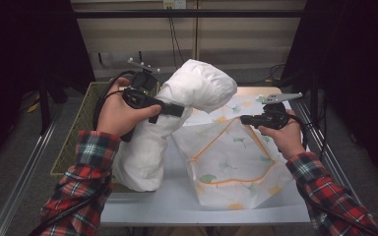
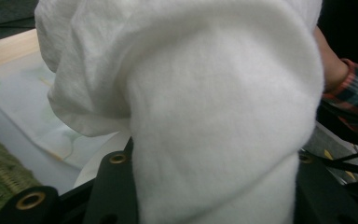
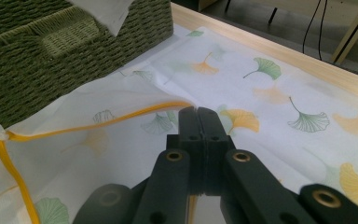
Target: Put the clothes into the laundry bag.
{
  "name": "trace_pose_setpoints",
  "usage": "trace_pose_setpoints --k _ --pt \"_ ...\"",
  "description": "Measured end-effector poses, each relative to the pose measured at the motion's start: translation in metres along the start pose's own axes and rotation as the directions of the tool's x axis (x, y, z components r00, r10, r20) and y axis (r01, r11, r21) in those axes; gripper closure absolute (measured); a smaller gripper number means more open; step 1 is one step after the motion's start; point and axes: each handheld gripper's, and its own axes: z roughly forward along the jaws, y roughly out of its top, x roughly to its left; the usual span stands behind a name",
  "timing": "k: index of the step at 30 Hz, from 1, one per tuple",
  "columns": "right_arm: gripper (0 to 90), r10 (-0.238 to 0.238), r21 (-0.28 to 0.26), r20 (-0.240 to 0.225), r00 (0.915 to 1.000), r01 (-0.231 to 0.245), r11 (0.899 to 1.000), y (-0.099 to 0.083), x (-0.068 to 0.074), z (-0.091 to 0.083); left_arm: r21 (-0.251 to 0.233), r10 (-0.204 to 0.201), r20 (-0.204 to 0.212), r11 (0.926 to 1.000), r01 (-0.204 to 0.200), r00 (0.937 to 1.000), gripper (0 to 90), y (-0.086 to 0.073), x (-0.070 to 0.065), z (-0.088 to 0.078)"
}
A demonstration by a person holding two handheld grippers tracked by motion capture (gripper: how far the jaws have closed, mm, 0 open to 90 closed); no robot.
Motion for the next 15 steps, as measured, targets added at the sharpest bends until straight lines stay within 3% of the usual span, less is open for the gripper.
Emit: trace_pose_setpoints --k 8,10,14,15 --pt "90.0 0.009 0.002 0.004 0.9999 -0.009 1.000 0.000 -0.002 0.003 0.024 0.036 0.071 0.9990 -0.038 0.9968 55.7 -0.001 -0.015 0.006" --pt "90.0 0.014 0.002 0.008 0.9999 -0.014 1.000 -0.001 -0.005 0.004 0.049 0.066 0.088 0.9963 -0.070 0.9940 55.7 -0.001 -0.019 0.008" --pt "90.0 0.028 0.000 0.006 0.9996 -0.028 1.000 -0.001 -0.007 0.006 0.053 0.068 0.114 0.9958 -0.075 0.9911 55.6 -0.002 -0.025 0.011" --pt "90.0 0.029 -0.004 0.008 0.9995 -0.029 1.000 0.000 -0.008 0.007 0.059 0.073 0.136 0.9949 -0.082 0.9880 55.6 -0.003 -0.026 0.013"
